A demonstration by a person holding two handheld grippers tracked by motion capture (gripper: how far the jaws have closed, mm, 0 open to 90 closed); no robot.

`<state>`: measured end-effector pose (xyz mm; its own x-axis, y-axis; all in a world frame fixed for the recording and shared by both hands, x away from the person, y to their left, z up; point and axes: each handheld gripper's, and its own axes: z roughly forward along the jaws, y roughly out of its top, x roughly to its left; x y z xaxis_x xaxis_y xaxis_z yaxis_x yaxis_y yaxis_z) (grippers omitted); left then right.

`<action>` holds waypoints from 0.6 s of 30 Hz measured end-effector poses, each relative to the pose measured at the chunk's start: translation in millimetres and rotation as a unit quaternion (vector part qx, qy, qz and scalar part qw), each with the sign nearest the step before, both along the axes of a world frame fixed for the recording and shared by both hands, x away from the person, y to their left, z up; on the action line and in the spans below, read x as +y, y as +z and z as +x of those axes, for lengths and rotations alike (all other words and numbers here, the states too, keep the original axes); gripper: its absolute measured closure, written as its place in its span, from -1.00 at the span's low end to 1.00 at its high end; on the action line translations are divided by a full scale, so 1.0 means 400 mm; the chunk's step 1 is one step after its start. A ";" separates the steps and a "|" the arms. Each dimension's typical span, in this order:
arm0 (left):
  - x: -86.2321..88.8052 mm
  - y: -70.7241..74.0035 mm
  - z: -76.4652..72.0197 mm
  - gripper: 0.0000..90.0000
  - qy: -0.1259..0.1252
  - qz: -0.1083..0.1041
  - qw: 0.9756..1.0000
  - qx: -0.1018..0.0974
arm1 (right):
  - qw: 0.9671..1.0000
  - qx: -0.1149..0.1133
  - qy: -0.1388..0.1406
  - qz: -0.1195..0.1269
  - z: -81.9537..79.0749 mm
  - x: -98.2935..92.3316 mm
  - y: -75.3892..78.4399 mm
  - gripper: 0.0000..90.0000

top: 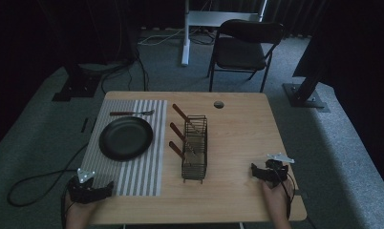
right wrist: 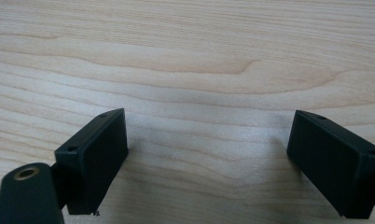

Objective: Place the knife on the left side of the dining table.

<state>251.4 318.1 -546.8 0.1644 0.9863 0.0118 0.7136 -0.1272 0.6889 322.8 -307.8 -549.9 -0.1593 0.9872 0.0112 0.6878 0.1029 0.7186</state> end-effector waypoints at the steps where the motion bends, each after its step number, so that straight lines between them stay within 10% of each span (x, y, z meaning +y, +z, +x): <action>1: 0.000 0.000 0.000 -0.99 0.000 0.000 1.000 0.000 | 1.000 0.000 0.000 0.000 0.000 0.000 0.000 -0.75; 18: 0.001 0.000 0.000 -0.99 -0.003 0.001 1.000 0.000 | 1.000 0.000 0.000 0.000 0.000 0.000 0.000 -0.75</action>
<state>251.3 318.7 -546.7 0.1702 0.9853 0.0130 0.7129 -0.1322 0.6887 322.8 -307.8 -549.9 -0.1593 0.9872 0.0113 0.6879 0.1028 0.7185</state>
